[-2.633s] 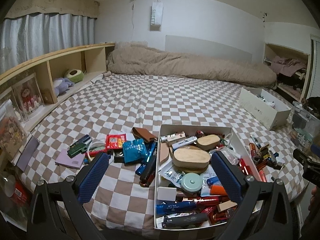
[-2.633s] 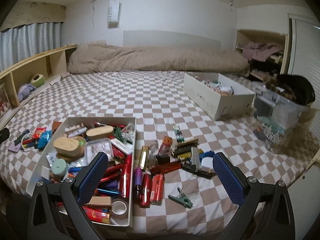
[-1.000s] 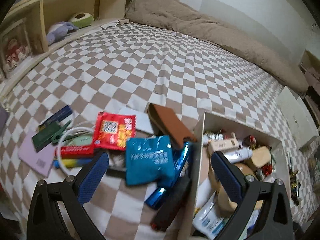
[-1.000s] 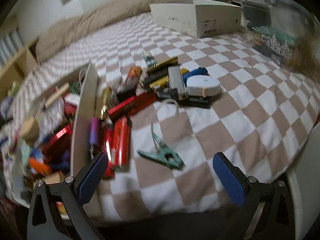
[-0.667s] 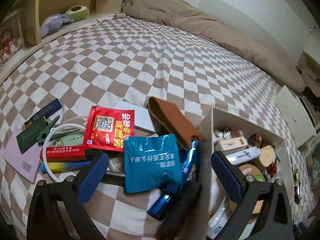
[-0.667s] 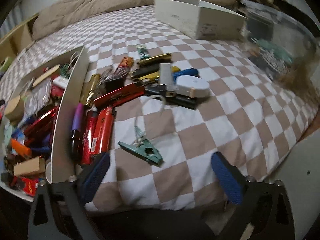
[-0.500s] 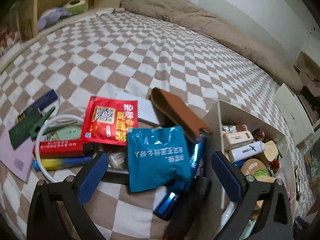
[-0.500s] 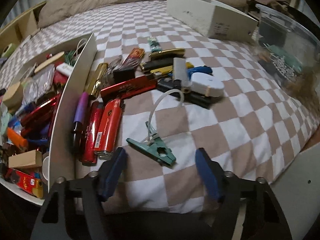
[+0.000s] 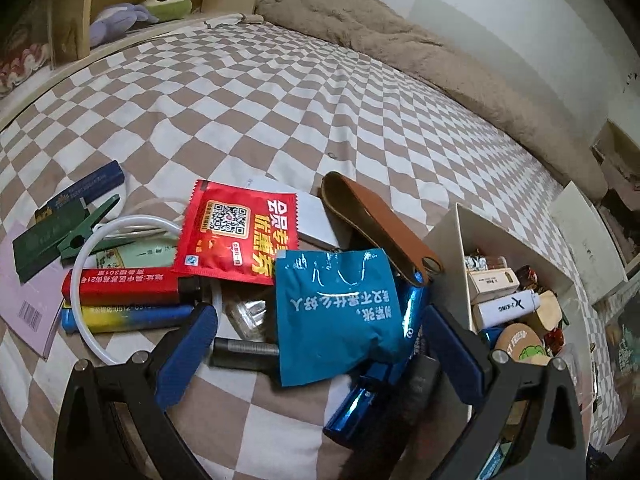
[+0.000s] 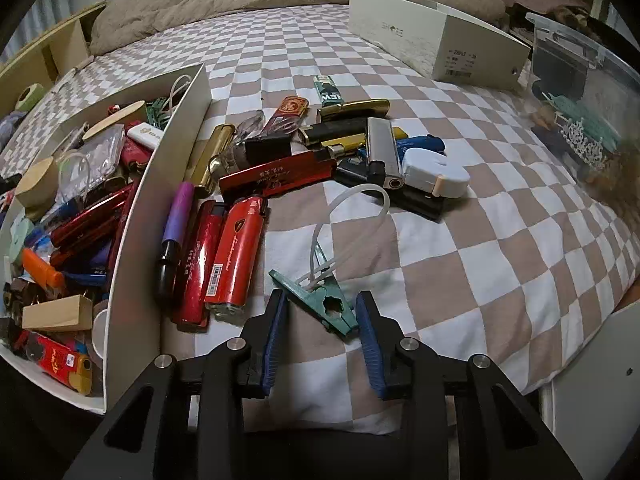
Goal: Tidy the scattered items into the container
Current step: 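Lower right tool onto green clothespin and close while left tool approaches blue packet, then close left tool on the blue plastic packet while right tool holds the clothespin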
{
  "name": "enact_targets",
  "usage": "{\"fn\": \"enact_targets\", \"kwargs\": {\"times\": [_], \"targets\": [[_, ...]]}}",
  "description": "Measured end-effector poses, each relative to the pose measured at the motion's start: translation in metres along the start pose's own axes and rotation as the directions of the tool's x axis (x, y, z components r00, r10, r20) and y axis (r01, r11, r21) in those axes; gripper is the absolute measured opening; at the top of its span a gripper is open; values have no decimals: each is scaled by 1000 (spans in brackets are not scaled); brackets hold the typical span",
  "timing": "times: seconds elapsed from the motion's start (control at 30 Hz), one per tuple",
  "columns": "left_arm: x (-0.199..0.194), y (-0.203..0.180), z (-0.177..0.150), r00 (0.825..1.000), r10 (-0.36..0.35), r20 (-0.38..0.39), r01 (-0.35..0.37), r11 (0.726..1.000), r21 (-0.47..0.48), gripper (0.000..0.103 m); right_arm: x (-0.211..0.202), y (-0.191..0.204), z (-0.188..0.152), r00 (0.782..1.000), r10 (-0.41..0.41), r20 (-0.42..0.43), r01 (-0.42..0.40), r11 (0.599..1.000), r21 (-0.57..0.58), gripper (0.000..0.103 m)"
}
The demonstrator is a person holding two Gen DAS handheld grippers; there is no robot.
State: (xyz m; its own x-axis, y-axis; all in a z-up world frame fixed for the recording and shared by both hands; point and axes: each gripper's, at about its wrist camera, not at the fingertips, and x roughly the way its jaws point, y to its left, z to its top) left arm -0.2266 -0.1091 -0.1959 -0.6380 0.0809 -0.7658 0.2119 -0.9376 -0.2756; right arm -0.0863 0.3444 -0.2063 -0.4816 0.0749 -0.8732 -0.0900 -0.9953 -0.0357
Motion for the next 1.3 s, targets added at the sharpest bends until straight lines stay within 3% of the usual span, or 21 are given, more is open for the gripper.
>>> {"fn": "enact_targets", "kwargs": {"times": [0.13, 0.37, 0.57, 0.67, 0.8, 1.0, 1.2, 1.23, 1.3], "targets": [[-3, 2, -3, 1000, 4, 3, -4, 1000, -7, 101, 1, -1, 0, 1000, 5, 1, -5, 1000, -1, 36], [10, -13, -5, 990, 144, 0, -144, 987, 74, 92, 0, -1, -2, 1000, 7, 2, -7, 1000, 2, 36], [12, -11, -6, 982, 188, 7, -188, 979, 73, 73, -1, -2, -1, 1000, 12, 4, -12, 1000, 7, 36], [9, -6, -7, 986, 169, 8, -169, 983, 67, 62, -1, -2, -1, 1000, 12, 4, -12, 1000, 7, 36], [0, 9, -6, 991, 135, 10, -135, 991, 4, 38, -1, -2, -1, 1000, 12, 4, -12, 1000, 7, 36], [-9, 25, -5, 998, 69, 10, -68, 995, -73, 26, -1, -2, -1, 1000, 9, 5, -9, 1000, 4, 36], [-12, 31, -5, 999, 42, 9, -41, 994, -101, 26, -1, -2, 0, 1000, 5, 3, -5, 1000, 1, 36], [-12, 33, -5, 999, 47, 7, -46, 993, -108, 30, -1, -3, 0, 1000, 6, 3, -6, 1000, 1, 36], [-15, 35, -3, 1000, 27, 12, -25, 992, -120, 51, 0, -2, 0, 1000, 7, 2, -7, 1000, 3, 36]]}}
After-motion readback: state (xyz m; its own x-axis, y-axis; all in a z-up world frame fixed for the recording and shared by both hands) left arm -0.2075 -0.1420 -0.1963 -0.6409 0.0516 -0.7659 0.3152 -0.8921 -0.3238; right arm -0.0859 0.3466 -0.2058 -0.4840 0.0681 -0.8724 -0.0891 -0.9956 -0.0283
